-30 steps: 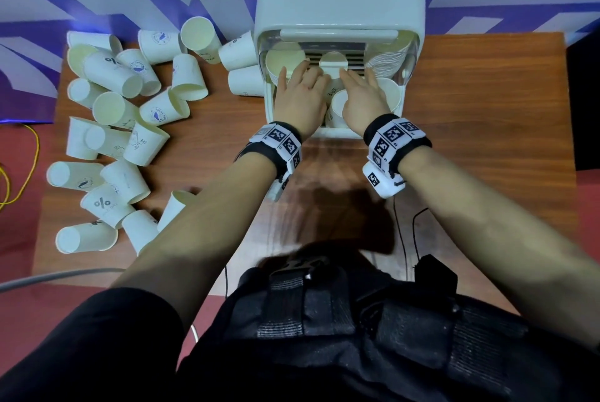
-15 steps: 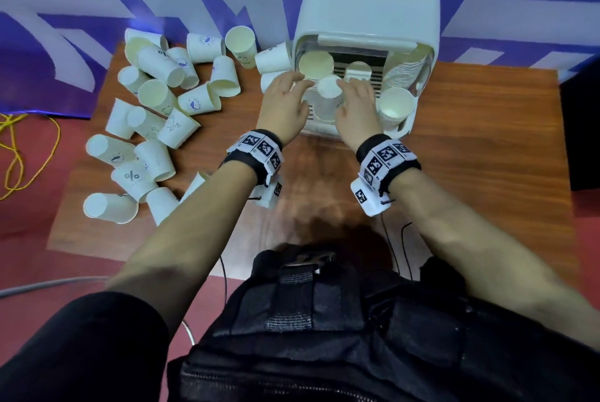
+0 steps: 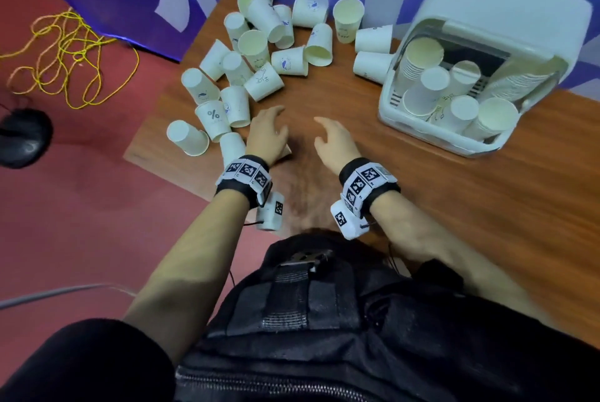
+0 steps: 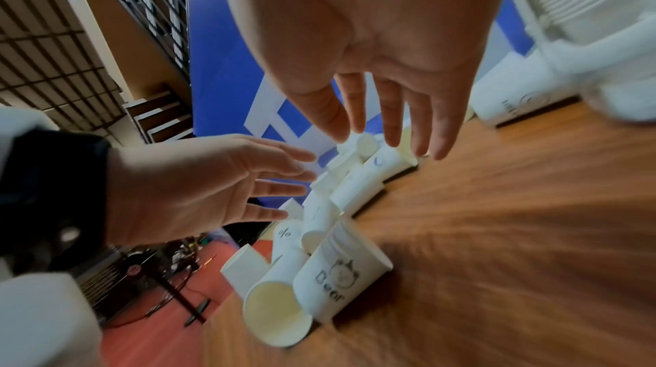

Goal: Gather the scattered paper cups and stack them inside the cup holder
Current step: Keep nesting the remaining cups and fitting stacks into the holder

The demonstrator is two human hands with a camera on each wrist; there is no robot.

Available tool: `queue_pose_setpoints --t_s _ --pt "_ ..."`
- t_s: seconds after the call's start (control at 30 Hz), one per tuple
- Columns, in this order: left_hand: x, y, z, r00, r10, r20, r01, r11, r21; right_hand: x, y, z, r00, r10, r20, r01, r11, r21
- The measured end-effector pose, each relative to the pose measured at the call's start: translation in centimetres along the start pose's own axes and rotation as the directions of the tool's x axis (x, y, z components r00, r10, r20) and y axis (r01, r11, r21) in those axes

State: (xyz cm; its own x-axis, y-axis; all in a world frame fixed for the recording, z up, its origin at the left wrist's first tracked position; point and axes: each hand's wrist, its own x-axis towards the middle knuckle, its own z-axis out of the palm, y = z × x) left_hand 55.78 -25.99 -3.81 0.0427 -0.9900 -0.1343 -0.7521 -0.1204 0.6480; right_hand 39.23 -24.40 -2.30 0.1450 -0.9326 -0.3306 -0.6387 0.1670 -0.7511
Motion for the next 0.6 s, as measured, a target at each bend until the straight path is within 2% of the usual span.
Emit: queue_pose_setpoints --t_s 0.23,0.43,0.6 --pt "-2.8 -5.1 -1.1 0.967 -0.254 0.031 0.256 0.962 -0.092 1.5 -2.2 5.1 0.985 0.038 0.167 -0.03 0.998 -0.054" --pt "-2.2 -6.9 -0.9 0.944 -0.316 0.095 0.323 0.943 -0.08 3.4 -2.7 6.8 0.969 0.095 0.227 -0.063 0.988 -0.144" --pt "-0.7 -6.6 -1.0 0.935 -0.317 0.16 0.335 0.937 -0.097 4.0 -2.6 6.8 0.961 0.124 0.247 -0.083 0.982 -0.169"
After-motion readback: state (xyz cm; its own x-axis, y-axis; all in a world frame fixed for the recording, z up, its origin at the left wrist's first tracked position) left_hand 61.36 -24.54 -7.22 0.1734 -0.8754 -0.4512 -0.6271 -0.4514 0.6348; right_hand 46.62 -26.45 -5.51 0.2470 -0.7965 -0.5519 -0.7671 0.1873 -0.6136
